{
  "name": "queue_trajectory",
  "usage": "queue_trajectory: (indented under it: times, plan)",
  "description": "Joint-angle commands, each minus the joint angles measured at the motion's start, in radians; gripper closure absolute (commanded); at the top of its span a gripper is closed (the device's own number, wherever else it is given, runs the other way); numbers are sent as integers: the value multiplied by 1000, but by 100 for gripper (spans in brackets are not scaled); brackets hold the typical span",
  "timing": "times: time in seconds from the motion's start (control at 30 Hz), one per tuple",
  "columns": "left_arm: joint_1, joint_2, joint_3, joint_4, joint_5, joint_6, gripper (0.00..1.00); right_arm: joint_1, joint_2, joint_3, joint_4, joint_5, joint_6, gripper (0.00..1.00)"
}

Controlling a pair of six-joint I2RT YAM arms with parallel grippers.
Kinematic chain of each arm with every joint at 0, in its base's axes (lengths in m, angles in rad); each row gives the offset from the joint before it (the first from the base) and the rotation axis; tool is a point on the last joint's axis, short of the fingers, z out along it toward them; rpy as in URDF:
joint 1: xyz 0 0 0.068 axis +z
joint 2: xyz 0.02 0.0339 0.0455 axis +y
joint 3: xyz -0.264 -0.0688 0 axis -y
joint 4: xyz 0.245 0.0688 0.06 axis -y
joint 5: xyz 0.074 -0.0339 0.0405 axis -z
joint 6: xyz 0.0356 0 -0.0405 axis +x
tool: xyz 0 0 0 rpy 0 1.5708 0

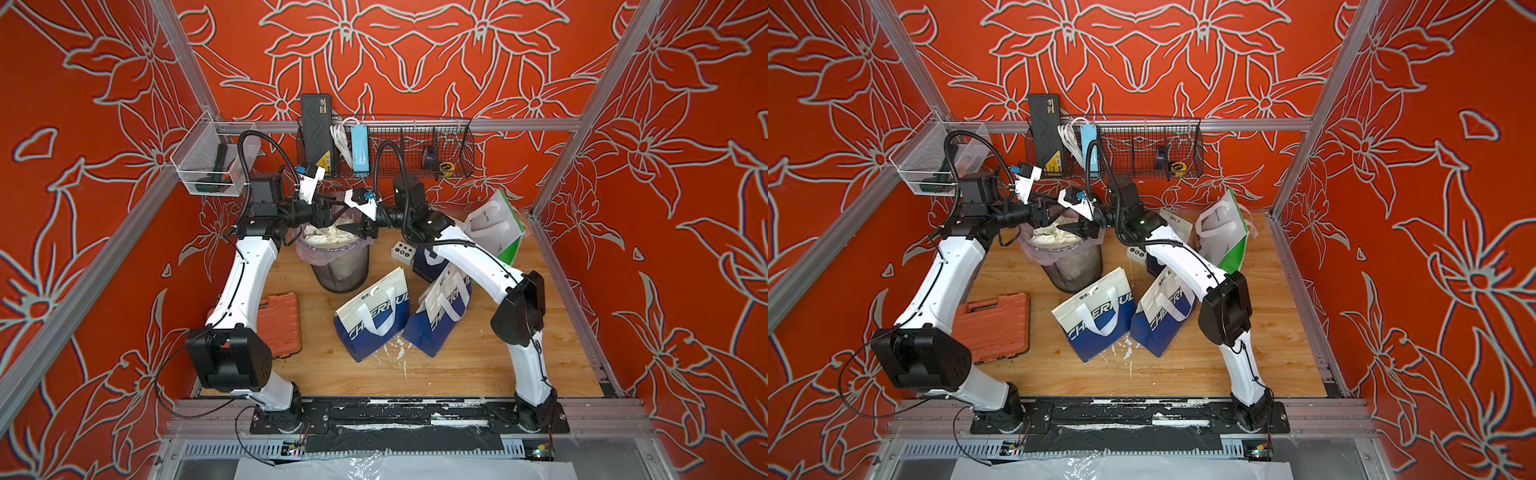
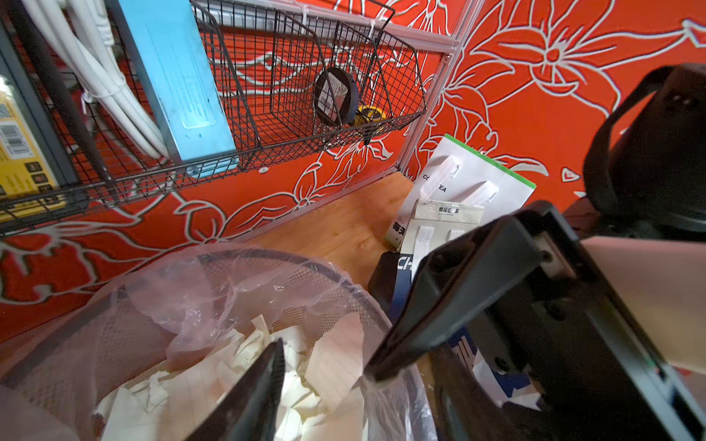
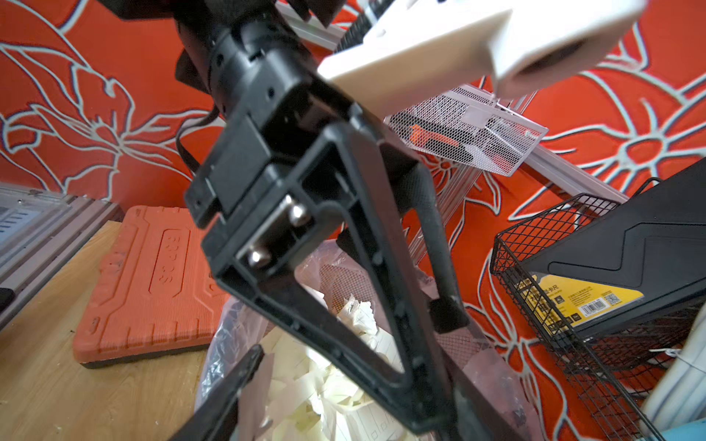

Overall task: Shred takeout receipts and throw away
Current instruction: Place the takeout receipt in the trash bin.

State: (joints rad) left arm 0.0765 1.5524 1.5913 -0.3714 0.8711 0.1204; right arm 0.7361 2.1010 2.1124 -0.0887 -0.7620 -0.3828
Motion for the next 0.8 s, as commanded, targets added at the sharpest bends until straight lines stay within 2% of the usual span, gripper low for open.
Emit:
queue_trajectory:
  times: [0.0, 0.13, 0.27, 0.6, 0.77]
  plan:
    - [-7, 12, 21, 5, -49, 15, 39, 11, 5, 33, 24, -48, 18, 34]
    - [-4, 43, 72, -27, -174, -36, 40, 13, -14, 20, 18, -60, 12, 34]
    - [5, 52, 82, -24, -206, -80, 40, 13, -38, -9, 7, -26, -23, 34]
    - [28, 34, 75, -113, -424, -30, 40, -3, -109, -70, 15, -1, -24, 34]
    - [28, 29, 71, -155, -386, 15, 39, -18, -111, -84, 115, 13, 102, 34]
